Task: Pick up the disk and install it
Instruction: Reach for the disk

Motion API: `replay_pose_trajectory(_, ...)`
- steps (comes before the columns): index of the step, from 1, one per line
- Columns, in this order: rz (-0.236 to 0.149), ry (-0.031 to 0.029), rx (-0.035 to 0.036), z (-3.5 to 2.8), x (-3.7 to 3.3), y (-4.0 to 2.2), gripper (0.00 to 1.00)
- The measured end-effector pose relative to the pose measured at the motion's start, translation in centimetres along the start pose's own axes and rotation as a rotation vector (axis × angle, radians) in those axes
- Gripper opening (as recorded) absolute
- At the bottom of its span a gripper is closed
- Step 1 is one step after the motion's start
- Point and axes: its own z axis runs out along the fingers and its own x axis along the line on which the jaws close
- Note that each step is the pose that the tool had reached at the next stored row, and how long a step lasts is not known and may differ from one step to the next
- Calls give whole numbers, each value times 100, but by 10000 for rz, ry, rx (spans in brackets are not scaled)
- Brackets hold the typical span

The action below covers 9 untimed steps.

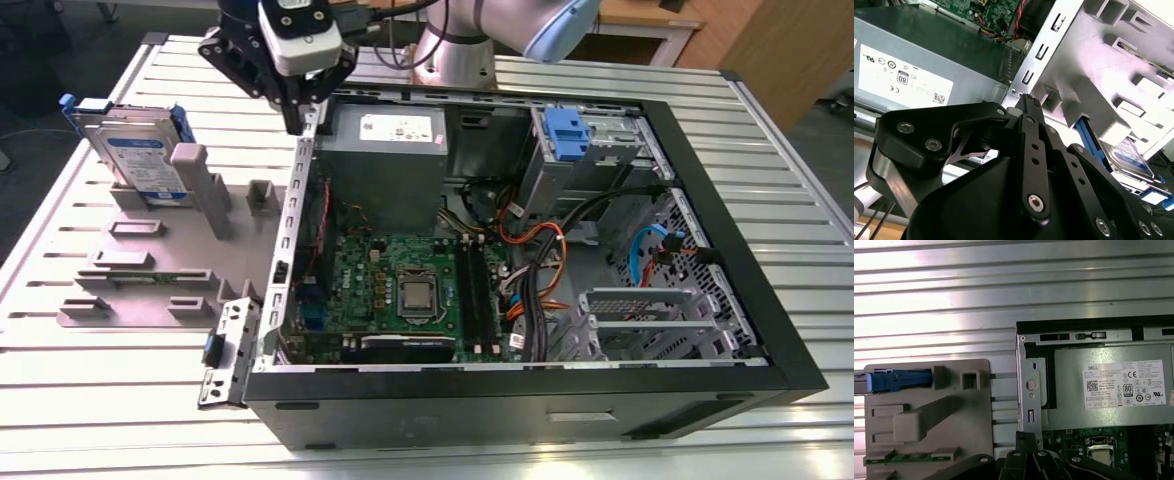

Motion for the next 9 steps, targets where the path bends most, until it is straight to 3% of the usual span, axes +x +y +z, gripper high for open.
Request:
replay_pose_trajectory(5,-3,-43,-4,-13,24,58,11)
replay_pose_trajectory(9,-5,-84,-3,-10,133,110,11)
